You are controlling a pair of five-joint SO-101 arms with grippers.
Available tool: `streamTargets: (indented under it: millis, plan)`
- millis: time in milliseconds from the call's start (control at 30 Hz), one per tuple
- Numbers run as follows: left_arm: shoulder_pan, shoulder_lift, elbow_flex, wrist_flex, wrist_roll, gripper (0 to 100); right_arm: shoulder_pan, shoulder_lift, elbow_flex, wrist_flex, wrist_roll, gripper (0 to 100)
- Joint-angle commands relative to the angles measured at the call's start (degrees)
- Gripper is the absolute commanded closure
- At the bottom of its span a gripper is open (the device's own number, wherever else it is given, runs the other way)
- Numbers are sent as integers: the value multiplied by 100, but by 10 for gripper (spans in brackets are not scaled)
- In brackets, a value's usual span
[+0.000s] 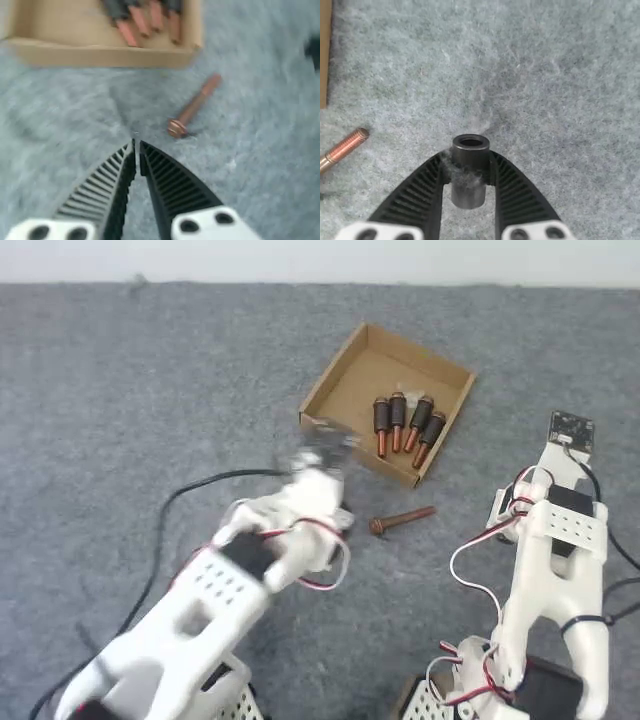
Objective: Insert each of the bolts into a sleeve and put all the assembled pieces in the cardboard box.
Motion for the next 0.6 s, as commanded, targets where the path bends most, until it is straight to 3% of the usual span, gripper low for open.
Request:
streamTargets:
  millis: [0, 200, 300, 433, 567]
  plan:
    - [554, 1407, -716, -607, -642, 985, 57, -268, -18, -110, -18, 991]
    - [686, 2936, -1077, -1609, -721, 984, 48, -268, -18, -110, -9, 991]
    - [677, 3279, -1411, -1609, -782, 984, 40, -268, -18, -110, -9, 991]
    - [703, 3305, -1516, -1644, -1697, 984, -84, -268, -18, -110, 0, 991]
    - [791, 3349, -1578, -1618, -1890, 983, -92, -268, -18, -110, 0, 991]
